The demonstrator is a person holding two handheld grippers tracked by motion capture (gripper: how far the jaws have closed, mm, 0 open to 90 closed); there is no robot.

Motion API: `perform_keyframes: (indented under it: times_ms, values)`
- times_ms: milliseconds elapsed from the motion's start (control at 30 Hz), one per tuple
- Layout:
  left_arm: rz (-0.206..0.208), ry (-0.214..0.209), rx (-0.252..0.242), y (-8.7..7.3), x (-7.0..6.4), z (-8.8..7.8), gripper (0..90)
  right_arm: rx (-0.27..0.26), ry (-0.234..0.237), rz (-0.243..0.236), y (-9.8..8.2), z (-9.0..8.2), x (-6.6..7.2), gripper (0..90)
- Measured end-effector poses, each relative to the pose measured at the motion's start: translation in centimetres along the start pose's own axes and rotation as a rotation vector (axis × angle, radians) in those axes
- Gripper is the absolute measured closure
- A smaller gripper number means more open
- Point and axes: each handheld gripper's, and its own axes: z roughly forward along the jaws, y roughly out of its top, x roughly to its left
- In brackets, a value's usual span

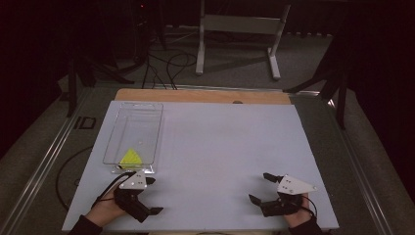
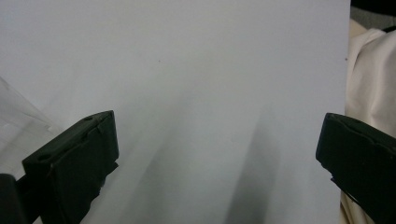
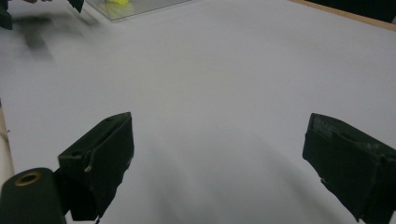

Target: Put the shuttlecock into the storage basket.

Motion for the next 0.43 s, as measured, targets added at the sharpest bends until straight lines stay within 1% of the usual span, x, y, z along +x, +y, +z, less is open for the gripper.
perform_keyframes:
  times_ms: [67,233,433]
  values:
    - [-0.006,0.001,-0.005,-0.1,0.07,0.07,0.1,0.003,0.001,0.001,-0.01,-0.02,-0.01,9.0]
    - [-0.003,-0.008,-0.012,-0.1,0.02,0.13,0.1,0.006,0.001,0.002,-0.02,0.0,-0.01,9.1]
    - [0.003,-0.014,-0.006,-0.06,-0.08,0.21,0.1,0.006,-0.001,0.0,-0.04,0.06,-0.02,9.0]
